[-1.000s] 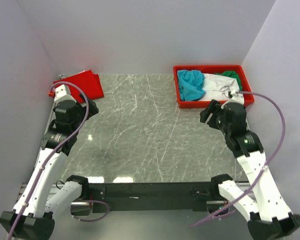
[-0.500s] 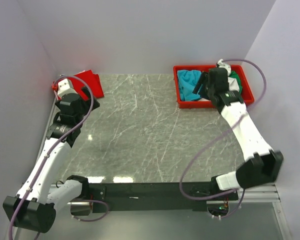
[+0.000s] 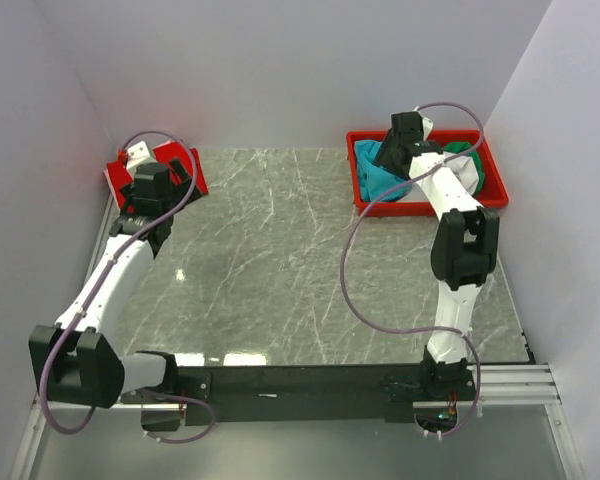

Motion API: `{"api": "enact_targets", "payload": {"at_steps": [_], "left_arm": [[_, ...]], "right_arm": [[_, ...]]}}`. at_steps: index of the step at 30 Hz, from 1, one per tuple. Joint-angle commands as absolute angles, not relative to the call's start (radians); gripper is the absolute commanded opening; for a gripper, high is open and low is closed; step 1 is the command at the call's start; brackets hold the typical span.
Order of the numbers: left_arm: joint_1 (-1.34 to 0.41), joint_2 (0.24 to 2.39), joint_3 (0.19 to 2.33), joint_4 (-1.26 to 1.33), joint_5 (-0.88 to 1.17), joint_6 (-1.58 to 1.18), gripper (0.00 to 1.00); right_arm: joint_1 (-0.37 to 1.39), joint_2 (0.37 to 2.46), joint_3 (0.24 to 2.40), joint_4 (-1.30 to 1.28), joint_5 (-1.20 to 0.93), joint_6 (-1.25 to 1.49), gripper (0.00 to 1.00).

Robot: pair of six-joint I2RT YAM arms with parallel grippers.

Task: Fold and stack the t-shirts
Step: Grab the tshirt from the pile

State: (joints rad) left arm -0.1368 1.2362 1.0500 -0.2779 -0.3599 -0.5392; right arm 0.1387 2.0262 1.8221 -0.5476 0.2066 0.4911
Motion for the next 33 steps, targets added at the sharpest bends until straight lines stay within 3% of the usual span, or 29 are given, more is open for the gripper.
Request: {"api": "enact_targets", "payload": {"at_steps": [1, 15, 20, 25, 33], "left_arm": [[-0.109, 1.272, 1.103, -0.23, -0.318, -0.54, 1.0], [-0.051, 1.353, 1.129, -0.242, -0.239, -0.537, 0.99], [-0.038, 1.364, 1.152, -0.259, -0.229, -0.522, 0.99], [-0.028, 1.362, 1.146, -0.258, -0.222, -0.528, 0.99], [-0.011, 1.377, 1.154, -0.253, -0.206, -0.531, 0.99]], "right_arm": [[0.101, 2.071, 1.917, -0.577, 0.215, 0.546, 0.68], [0.087, 2.134, 1.861, -0.611, 0.166, 0.572, 0.68], [0.087, 2.195, 1.944, -0.724, 0.182, 0.586, 0.67], [0.091, 2.164, 1.842, -0.643, 0.137, 0.583, 0.66], [0.115, 2.249, 1.957, -0.675, 0.074, 0.574, 0.59]]}}
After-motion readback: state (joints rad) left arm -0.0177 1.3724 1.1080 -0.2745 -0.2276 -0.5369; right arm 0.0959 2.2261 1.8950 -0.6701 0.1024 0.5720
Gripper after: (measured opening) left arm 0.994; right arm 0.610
